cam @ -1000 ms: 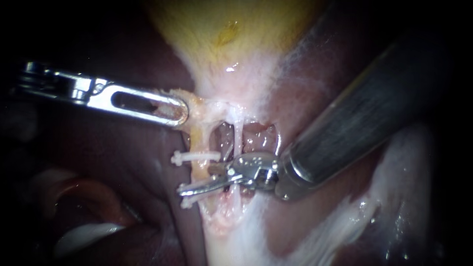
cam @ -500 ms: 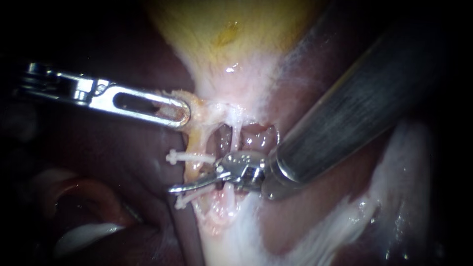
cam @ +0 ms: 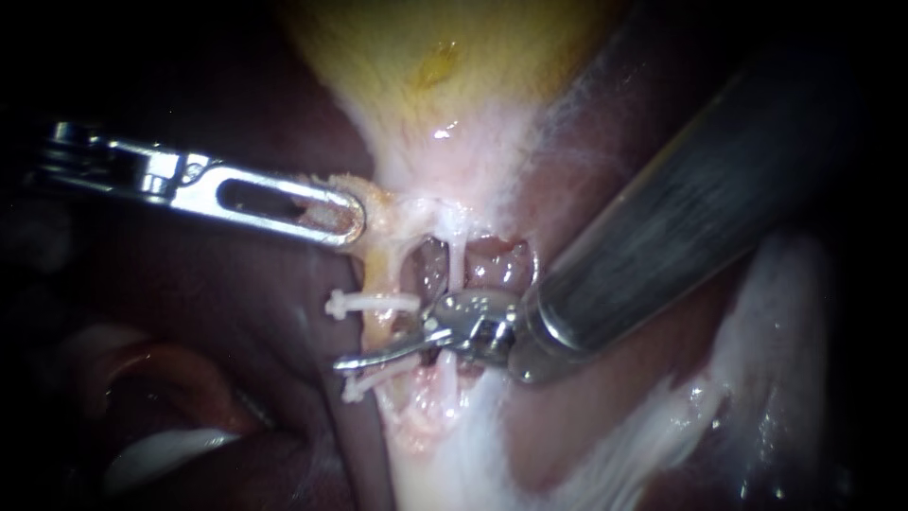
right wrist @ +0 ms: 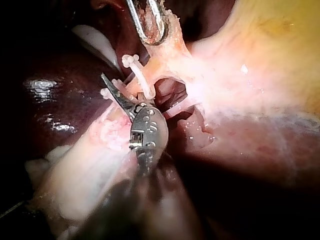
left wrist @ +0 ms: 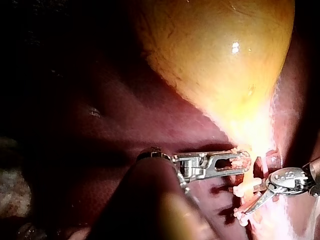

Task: Go to the cutting position left tube

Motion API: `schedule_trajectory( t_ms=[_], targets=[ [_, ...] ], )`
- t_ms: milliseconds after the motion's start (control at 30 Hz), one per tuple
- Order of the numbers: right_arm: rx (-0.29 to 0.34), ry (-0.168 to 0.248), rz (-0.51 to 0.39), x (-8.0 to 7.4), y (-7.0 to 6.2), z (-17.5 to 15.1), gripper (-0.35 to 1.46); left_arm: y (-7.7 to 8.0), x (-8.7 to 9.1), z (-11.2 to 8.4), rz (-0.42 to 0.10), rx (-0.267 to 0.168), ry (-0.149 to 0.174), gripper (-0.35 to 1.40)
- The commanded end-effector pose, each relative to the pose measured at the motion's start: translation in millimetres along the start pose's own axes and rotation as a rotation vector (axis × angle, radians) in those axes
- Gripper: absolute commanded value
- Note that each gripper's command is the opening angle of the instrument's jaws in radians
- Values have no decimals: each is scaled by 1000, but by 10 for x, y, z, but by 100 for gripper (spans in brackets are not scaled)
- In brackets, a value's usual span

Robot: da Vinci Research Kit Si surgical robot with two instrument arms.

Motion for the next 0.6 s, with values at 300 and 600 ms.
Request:
schedule_trajectory(
  t_ms=[300,600],
  targets=[
    [-4,-7,17,11,-1,-11,143,0,0,1,0,0,0,-35],
    [31,-39,31,-12,-8,17,143,-1,0,2,0,0,-1,-35]
  ],
)
